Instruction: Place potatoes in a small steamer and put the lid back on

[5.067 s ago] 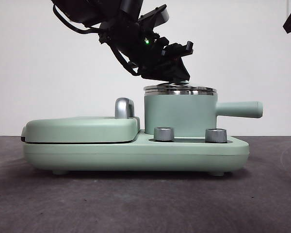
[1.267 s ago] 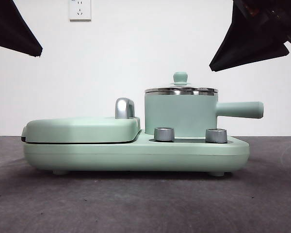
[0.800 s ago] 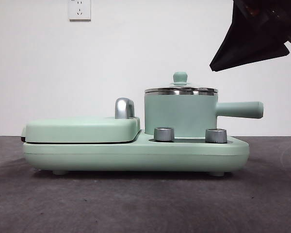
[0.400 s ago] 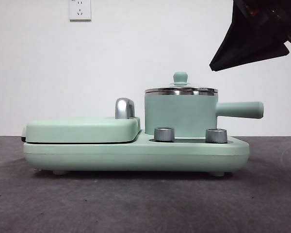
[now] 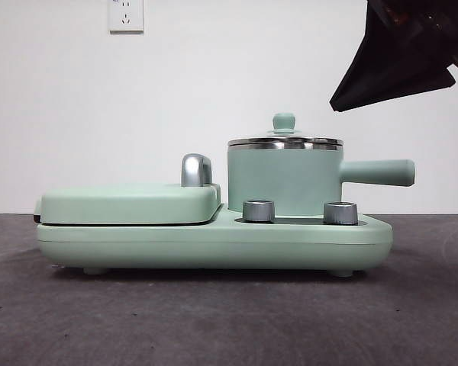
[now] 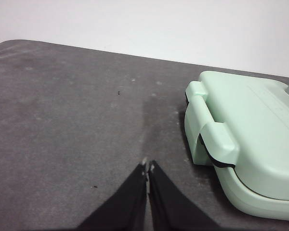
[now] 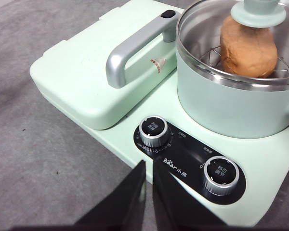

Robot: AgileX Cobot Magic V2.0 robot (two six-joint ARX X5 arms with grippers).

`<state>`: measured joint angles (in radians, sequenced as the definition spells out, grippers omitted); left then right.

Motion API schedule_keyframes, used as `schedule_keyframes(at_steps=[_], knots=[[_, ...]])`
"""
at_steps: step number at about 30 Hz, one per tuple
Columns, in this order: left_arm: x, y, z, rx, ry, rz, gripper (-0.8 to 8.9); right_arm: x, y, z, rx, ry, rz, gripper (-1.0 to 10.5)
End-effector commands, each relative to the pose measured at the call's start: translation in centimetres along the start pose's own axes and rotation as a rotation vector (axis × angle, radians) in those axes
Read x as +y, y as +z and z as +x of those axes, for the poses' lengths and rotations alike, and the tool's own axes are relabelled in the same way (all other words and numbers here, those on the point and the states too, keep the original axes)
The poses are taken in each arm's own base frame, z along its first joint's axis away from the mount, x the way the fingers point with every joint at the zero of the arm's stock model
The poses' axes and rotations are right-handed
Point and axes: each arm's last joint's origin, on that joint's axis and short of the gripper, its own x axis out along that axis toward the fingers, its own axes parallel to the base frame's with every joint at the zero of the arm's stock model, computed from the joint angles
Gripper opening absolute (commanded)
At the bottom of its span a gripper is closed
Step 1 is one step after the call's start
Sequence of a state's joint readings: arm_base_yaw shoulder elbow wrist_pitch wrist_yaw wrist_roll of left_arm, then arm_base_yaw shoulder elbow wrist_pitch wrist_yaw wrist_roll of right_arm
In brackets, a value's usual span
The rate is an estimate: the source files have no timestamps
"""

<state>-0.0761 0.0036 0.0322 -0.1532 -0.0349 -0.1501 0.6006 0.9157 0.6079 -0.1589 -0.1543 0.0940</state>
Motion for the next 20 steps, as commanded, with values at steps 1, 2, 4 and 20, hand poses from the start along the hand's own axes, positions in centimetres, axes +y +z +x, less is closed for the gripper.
schedule_keyframes(at_steps=[1, 2, 4, 20], knots=[[0.1, -0.5, 0.2, 0.007, 0.0, 0.003, 0.06, 0.1, 0.5, 0.0, -0.019, -0.009, -0.06, 0.2], [0.1, -0.5, 0.2, 0.007, 0.0, 0.003, 0.06, 0.1, 0.5, -0.1, -0.016, -0.031, -0.1, 0.2], [0.1, -0.5, 0.2, 0.007, 0.0, 0.004, 0.06, -0.3, 0.6, -0.6, -0.029, -0.079, -0.122, 0.2], [0.1, -0.5, 0.2, 0.007, 0.0, 0.004, 0.06, -5.6, -11.1, -6.3, -0.5, -0.576, -0.056, 0.2]])
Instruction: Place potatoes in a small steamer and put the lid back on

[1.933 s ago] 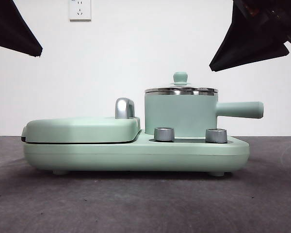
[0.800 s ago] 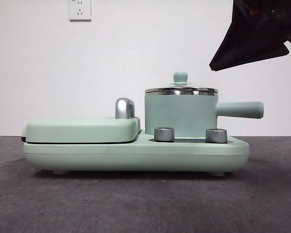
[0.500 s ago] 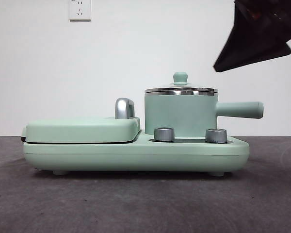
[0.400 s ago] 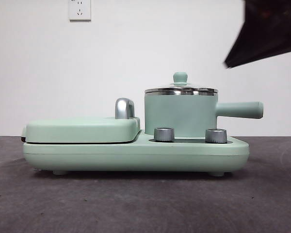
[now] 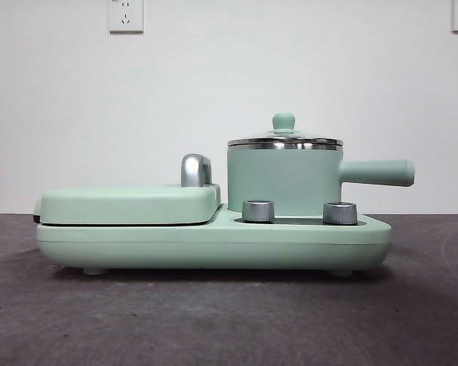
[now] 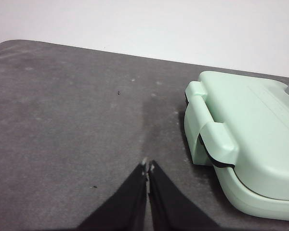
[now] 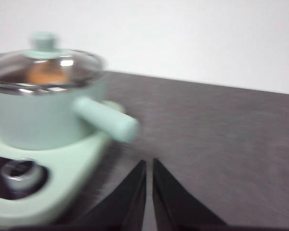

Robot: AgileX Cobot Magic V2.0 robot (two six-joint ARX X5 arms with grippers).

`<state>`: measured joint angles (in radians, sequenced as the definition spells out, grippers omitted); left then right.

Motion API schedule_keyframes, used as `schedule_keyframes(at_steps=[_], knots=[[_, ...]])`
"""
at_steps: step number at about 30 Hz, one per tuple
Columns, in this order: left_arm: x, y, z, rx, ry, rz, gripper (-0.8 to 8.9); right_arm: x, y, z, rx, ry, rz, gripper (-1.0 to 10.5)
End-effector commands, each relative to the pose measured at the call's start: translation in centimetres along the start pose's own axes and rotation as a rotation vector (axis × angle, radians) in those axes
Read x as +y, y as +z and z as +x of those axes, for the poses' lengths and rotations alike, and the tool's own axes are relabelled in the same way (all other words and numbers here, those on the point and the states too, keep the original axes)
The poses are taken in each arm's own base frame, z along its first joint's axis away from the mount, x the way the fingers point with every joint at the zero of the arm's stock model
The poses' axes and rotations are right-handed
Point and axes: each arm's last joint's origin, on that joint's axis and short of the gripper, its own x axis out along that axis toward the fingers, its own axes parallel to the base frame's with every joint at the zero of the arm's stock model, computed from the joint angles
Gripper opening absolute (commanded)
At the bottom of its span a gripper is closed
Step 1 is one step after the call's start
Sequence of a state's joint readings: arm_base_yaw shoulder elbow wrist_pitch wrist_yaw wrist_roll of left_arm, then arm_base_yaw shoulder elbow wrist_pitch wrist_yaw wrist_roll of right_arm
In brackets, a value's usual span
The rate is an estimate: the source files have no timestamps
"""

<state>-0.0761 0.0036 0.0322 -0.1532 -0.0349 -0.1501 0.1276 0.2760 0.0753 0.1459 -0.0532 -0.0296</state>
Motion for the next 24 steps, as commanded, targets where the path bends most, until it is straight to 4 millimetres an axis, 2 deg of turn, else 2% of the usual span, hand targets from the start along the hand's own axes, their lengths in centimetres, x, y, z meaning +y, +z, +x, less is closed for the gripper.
schedule_keyframes(at_steps=[1, 5, 12, 24], knots=[[0.07, -0.52, 0.18, 0.007, 0.0, 0.003, 0.06, -0.35, -1.14, -0.96, -0.067, -0.045, 0.001, 0.2], [0.06, -0.49, 0.18, 0.006, -0.001, 0.003, 0.06, -0.6, -1.5, -1.75, -0.051, -0.081, 0.002, 0.2], [0.06, -0.47, 0.18, 0.002, -0.001, 0.003, 0.06, -0.57, -1.41, -1.7, -0.061, -0.065, 0.069, 0.2], [0.06, -0.45, 0.18, 0.001, -0.001, 0.003, 0.06, -0.57, -1.16, -1.74, -0.086, -0.066, 0.066, 0.2]])
